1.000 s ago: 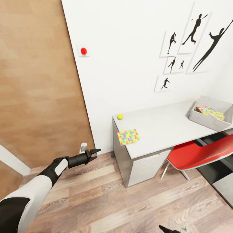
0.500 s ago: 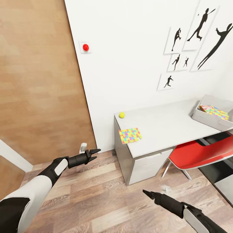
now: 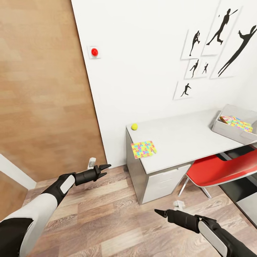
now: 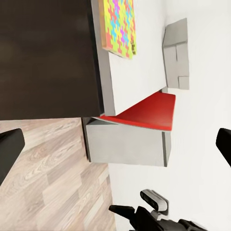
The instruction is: Put all the toys in the child's room - the three board games (two on the bed and one on the table), the two jigsaw puzzles on the table, and the tennis ball on the table - inside the toy box on the table in the child's room.
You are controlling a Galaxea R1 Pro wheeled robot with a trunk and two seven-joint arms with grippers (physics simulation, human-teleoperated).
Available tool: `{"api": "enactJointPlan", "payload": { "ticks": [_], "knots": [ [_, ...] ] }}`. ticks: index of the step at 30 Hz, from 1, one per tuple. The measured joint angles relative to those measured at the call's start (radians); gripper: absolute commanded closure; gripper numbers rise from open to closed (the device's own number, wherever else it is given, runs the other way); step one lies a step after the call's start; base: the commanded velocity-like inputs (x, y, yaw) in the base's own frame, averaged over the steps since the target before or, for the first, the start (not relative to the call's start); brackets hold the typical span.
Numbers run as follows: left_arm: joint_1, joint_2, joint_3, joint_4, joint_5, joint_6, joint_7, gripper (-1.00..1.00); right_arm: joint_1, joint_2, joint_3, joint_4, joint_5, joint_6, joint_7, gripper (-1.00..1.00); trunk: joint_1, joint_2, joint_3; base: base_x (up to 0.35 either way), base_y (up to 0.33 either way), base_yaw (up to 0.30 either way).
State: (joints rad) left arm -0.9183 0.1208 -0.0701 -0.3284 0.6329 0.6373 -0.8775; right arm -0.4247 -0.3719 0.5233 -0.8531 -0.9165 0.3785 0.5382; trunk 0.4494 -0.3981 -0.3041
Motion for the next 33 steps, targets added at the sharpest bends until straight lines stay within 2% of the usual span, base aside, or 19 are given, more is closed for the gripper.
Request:
{"api": "enactJointPlan", "payload": {
  "ticks": [3, 6, 8, 11, 16, 23, 28, 33],
  "knots": [
    [0.000, 0.000, 0.014, -0.009, 0.019, -0.017, -0.017, -1.00, -0.006, 0.017, -0.017, 0.003, 0.016, -0.017, -0.007, -1.00, 0.000, 0.000, 0.000, 0.000, 0.000, 0.000],
    [0.000, -0.001, 0.014, -0.009, 0.020, -0.025, -0.033, -1.00, -0.007, 0.034, -0.034, 0.002, 0.033, -0.033, -0.007, -1.00, 0.000, 0.000, 0.000, 0.000, 0.000, 0.000],
    [0.000, -0.003, 0.017, -0.009, 0.022, -0.024, -0.035, -1.00, -0.007, 0.045, -0.022, 0.002, 0.044, -0.040, -0.007, -1.00, 0.000, 0.000, 0.000, 0.000, 0.000, 0.000],
    [0.001, -0.007, 0.020, -0.014, 0.036, -0.027, -0.041, -1.00, -0.024, 0.062, -0.039, 0.009, 0.027, -0.056, -0.008, -1.00, 0.000, 0.000, 0.000, 0.000, 0.000, 0.000],
    [0.000, -0.006, 0.021, -0.014, 0.036, -0.027, -0.041, -1.00, -0.043, 0.090, -0.046, 0.004, 0.009, -0.084, -0.007, -1.00, 0.000, 0.000, 0.000, 0.000, 0.000, 0.000],
    [-0.001, -0.002, 0.036, -0.014, 0.037, -0.027, -0.041, -1.00, -0.059, 0.130, -0.085, -0.024, -0.015, -0.081, 0.002, -1.00, 0.000, 0.000, 0.000, 0.000, 0.000, 0.000],
    [-0.001, -0.001, 0.039, -0.014, 0.037, -0.028, -0.041, -1.00, -0.061, 0.158, -0.110, -0.027, -0.016, -0.080, 0.002, -1.00, 0.019, -0.035, -0.016, 0.000, 0.000, 0.000],
    [-0.001, 0.000, 0.040, -0.014, 0.037, -0.028, -0.041, -1.00, -0.062, 0.186, -0.113, -0.028, -0.017, -0.079, 0.002, -1.00, 0.038, -0.070, -0.031, 0.000, 0.000, 0.000]
  ]
}}
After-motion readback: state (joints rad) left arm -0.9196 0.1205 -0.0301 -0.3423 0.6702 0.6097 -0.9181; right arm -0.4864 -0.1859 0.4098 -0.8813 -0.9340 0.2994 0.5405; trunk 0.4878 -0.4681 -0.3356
